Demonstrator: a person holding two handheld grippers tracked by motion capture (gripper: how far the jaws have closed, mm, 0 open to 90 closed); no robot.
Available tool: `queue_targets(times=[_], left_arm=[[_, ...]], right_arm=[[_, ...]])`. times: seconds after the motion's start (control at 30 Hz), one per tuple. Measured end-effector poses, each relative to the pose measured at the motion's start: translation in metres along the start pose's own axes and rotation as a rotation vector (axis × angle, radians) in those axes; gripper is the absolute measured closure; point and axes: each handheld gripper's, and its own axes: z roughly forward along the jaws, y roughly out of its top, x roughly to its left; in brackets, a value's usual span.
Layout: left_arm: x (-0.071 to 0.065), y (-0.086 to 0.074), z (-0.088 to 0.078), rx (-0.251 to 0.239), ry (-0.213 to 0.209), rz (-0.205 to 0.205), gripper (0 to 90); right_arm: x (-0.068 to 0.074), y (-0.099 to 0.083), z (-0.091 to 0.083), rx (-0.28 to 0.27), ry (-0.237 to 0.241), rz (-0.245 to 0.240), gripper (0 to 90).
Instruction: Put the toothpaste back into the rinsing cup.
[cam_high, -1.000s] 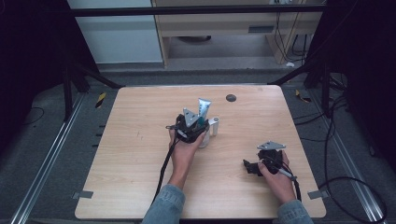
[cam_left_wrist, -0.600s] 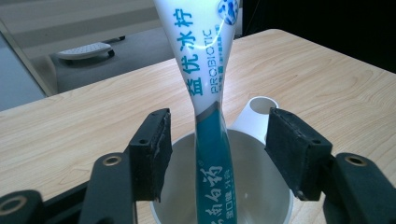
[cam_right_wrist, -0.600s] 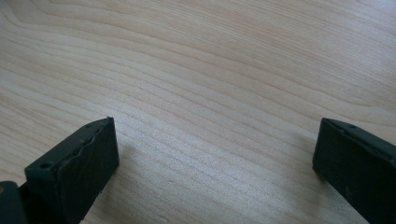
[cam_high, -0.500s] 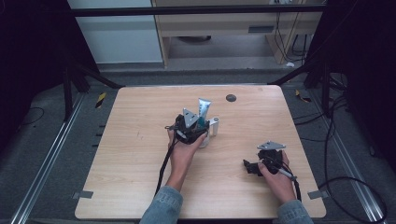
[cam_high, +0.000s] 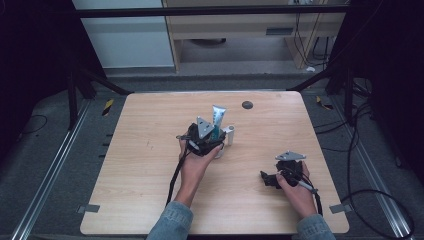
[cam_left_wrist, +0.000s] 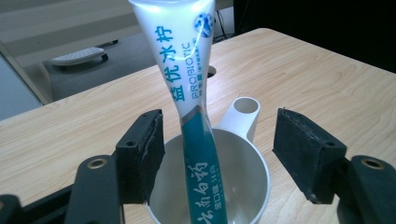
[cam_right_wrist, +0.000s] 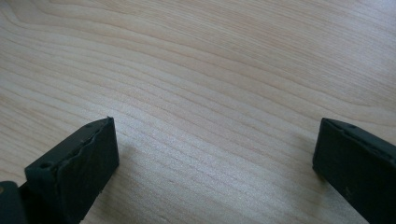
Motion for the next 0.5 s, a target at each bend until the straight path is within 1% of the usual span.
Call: queue_targets(times=[0.07,0.17,0.27,0.3,0.37,0.4,0.43,0.47,0.5], left_arm=[[-0.001,0.002,-0.003,0.003,-0.006,0.009,31.4],[-0.001,0.003,-0.005,0.008,-0.015,0.013,29.1],[-0.002,0.004,-0.007,0.026,-0.026,0.027,27.1],[-0.002,0.005,-0.008,0.04,-0.031,0.026,24.2],[-0.003,0.005,-0.009,0.045,-0.037,0.024,20.9],[-0.004,0.006,-0.01,0.065,-0.054,0.021,19.2],[-0.004,0.006,-0.01,0.065,-0.054,0.021,17.3],[-0.007,0.006,-0.011,0.087,-0.061,0.033,15.3],[-0.007,0.006,-0.011,0.087,-0.061,0.033,13.9]], right_arm=[[0.0,0.0,0.0,0.0,0.0,0.0,0.6],[0.0,0.0,0.0,0.001,0.0,-0.001,0.6],[0.0,0.0,0.0,0.0,-0.001,-0.004,0.6],[0.0,0.0,0.0,0.0,-0.001,-0.004,0.6],[0.0,0.0,0.0,0.0,-0.001,-0.004,0.6],[0.0,0.0,0.0,0.001,-0.001,-0.003,0.6],[0.0,0.0,0.0,0.001,-0.001,-0.003,0.6],[0.0,0.0,0.0,0.001,-0.001,-0.004,0.6],[0.0,0.0,0.0,0.001,-0.001,-0.004,0.6]])
